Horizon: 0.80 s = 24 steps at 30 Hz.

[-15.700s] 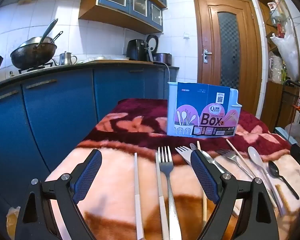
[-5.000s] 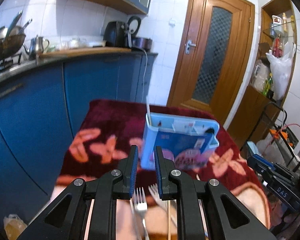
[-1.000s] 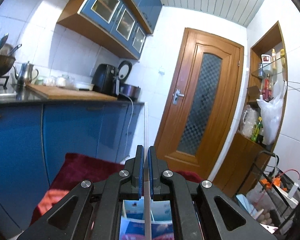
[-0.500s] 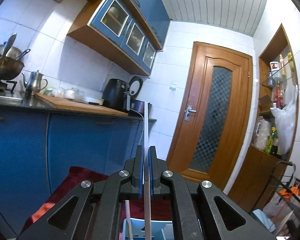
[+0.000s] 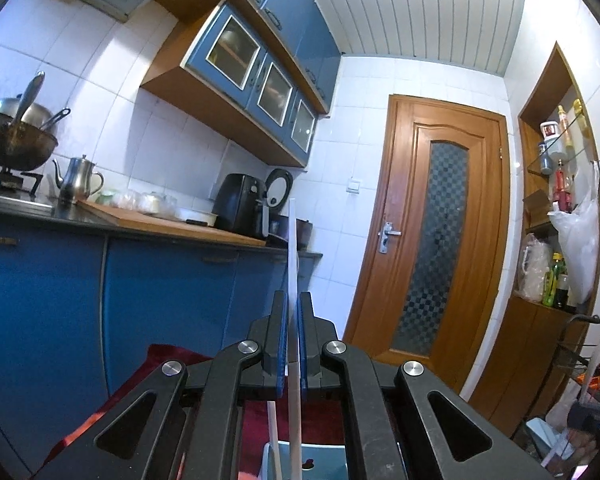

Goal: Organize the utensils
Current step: 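Lower the chopstick into the box and open the left tool while the right tool releases the white spoon inside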

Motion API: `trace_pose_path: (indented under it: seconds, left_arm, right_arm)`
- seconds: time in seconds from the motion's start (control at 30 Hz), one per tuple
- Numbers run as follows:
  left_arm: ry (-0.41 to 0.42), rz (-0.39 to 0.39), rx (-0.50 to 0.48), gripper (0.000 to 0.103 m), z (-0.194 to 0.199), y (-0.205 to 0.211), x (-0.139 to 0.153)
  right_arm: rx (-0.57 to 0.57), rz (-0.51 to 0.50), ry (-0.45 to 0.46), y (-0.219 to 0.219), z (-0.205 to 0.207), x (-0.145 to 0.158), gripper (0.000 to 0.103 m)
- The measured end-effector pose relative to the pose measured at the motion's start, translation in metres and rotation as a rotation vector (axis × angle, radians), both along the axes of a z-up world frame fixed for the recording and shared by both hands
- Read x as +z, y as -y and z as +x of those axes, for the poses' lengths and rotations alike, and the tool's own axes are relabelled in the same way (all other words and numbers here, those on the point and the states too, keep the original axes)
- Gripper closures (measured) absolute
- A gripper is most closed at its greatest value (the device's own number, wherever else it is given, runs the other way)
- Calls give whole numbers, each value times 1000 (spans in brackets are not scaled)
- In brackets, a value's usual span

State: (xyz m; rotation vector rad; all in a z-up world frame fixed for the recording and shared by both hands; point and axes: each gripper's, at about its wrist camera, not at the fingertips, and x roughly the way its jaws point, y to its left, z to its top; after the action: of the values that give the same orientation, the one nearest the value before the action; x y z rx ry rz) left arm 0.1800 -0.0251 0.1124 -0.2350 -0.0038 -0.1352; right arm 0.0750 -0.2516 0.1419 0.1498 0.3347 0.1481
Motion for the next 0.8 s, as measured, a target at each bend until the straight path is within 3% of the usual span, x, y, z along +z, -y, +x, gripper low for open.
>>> trace_pose_path:
  seconds: [0.4, 0.8]
  left_arm:
    - [-77, 10, -33, 98, 9, 2, -22]
    - [-173, 12, -68, 98, 22, 2, -31]
  right_arm:
    - [-15, -2, 58, -10, 41, 2, 92]
    - [39, -60, -105, -28, 79, -32, 89]
